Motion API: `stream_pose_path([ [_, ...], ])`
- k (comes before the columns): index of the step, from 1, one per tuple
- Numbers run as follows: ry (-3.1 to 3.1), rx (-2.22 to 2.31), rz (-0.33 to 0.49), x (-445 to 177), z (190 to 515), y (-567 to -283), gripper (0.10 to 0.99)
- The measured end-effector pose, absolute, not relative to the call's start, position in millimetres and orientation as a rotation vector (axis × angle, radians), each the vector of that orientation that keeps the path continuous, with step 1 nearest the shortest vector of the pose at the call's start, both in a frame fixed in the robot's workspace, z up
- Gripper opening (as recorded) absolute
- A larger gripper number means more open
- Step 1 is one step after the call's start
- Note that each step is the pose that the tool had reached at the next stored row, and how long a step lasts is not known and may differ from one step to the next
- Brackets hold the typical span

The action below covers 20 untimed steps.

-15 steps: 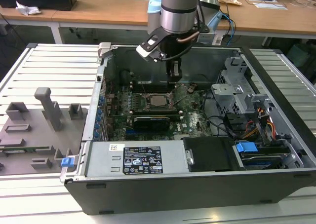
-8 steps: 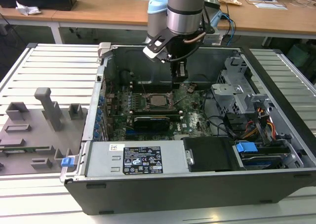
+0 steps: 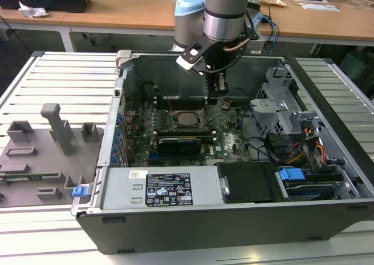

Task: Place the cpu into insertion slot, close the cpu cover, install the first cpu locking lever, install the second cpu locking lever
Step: 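Close the cpu cover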

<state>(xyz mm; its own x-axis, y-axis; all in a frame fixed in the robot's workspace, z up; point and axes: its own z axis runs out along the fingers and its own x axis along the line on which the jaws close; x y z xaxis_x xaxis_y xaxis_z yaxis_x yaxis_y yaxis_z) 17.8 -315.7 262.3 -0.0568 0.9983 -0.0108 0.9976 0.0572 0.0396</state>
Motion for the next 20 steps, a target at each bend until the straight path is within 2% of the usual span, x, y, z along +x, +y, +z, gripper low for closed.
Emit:
stream_pose_path([
  [20, 2.257, 2.129, 0.027, 55, 260, -311, 0.106],
])
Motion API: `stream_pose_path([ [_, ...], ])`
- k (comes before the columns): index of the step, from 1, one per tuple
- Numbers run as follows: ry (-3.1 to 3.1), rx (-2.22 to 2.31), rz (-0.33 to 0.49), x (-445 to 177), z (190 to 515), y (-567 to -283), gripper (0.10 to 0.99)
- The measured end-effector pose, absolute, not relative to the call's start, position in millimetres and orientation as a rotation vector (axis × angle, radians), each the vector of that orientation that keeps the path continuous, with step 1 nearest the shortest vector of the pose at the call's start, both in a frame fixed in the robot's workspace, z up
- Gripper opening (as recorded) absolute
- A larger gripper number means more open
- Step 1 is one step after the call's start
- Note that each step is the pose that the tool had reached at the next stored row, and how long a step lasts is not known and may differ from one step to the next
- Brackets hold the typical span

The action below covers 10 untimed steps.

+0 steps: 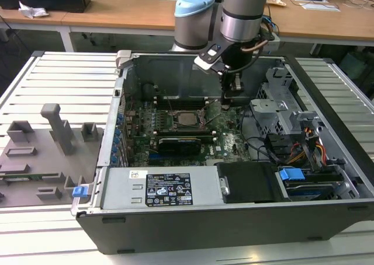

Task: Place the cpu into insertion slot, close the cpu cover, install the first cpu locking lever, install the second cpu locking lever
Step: 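Close the cpu cover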

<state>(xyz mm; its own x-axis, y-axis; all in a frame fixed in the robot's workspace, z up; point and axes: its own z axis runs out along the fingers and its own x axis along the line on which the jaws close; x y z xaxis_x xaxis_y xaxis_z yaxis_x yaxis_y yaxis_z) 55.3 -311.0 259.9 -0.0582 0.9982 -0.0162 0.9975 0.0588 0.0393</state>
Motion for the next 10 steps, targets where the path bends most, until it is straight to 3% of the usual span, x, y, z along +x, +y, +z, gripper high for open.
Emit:
stream_pose_path([
  [10, 2.263, 2.134, 0.016, 59.3, 251.6, -311.1, 0.106],
])
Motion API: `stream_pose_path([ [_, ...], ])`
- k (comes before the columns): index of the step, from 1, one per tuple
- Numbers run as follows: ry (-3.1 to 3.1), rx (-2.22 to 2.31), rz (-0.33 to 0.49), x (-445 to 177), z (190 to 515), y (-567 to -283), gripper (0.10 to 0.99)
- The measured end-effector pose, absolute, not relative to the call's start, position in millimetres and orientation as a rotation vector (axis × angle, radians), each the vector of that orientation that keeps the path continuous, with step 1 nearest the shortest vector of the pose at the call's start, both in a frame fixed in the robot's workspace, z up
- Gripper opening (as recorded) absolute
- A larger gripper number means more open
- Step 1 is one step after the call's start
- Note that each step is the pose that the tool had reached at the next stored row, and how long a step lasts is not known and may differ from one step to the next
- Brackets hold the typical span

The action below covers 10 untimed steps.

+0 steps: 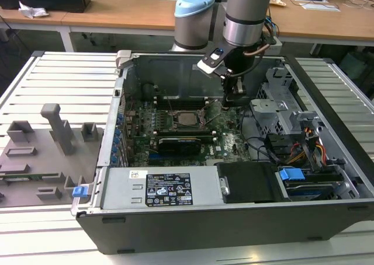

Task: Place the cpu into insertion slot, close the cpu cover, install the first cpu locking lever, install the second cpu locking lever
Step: 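Close the cpu cover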

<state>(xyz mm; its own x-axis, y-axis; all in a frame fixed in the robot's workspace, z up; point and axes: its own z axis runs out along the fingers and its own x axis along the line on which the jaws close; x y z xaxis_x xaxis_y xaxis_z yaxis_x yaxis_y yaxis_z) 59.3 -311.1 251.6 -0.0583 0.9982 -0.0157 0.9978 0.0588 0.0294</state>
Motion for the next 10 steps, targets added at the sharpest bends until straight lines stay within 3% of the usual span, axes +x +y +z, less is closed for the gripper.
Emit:
stream_pose_path([
  [10, 2.264, 2.135, 0.013, 50.1, 251.5, -311.0, 0.106],
])
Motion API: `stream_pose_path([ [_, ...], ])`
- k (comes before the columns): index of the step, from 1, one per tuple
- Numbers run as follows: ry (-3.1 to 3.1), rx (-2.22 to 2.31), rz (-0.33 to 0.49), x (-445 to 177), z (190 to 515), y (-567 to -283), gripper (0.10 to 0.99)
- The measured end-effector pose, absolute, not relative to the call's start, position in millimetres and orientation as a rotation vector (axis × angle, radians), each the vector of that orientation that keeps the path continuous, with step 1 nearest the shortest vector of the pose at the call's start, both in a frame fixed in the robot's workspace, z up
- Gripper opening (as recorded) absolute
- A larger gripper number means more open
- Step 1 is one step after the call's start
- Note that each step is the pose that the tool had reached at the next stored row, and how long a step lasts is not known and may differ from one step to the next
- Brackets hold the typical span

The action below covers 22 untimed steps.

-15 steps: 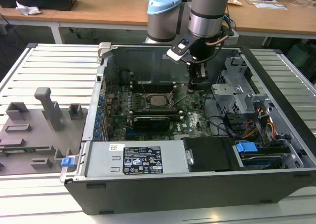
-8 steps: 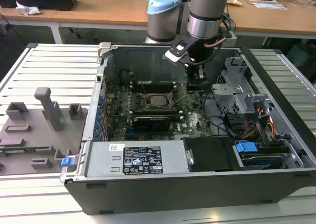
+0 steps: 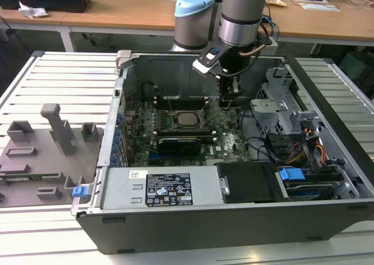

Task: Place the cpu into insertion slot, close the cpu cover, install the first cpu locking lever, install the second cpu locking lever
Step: 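Close the cpu cover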

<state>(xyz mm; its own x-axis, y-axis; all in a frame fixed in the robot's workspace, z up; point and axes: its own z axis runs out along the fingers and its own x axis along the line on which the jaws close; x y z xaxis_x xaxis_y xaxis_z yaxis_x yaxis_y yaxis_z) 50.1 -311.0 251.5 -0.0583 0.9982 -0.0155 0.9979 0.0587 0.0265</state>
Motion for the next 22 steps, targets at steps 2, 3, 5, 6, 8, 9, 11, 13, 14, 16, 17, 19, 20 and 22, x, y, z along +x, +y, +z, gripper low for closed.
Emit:
stream_pose_path([
  [2, 2.264, 2.135, 0.013, 49.3, 251.5, -311.0, 0.106],
  [3, 2.264, 2.135, 0.013, 48.4, 251.5, -311.0, 0.106],
  [5, 2.264, 2.135, 0.013, 47.1, 251.5, -311.1, 0.106],
  [6, 2.264, 2.135, 0.013, 46.7, 251.5, -311.0, 0.106],
  [8, 2.264, 2.135, 0.013, 46.3, 251.5, -311.0, 0.106],
  [9, 2.264, 2.135, 0.013, 46.1, 251.5, -311.0, 0.106],
  [11, 2.264, 2.135, 0.013, 45.6, 251.5, -311.0, 0.106],
  [13, 2.264, 2.135, 0.013, 44.9, 251.5, -311.0, 0.106],
  [14, 2.264, 2.135, 0.013, 44.7, 251.5, -311.0, 0.106],
  [16, 2.264, 2.135, 0.013, 44.2, 251.5, -311.0, 0.106],
  [17, 2.264, 2.135, 0.013, 44.0, 251.5, -311.0, 0.106],
  [19, 2.264, 2.135, 0.013, 43.6, 251.5, -311.0, 0.106],
  [20, 2.264, 2.135, 0.013, 43.5, 251.5, -311.0, 0.106],
  [22, 2.264, 2.135, 0.013, 43.0, 251.5, -311.0, 0.106],
])
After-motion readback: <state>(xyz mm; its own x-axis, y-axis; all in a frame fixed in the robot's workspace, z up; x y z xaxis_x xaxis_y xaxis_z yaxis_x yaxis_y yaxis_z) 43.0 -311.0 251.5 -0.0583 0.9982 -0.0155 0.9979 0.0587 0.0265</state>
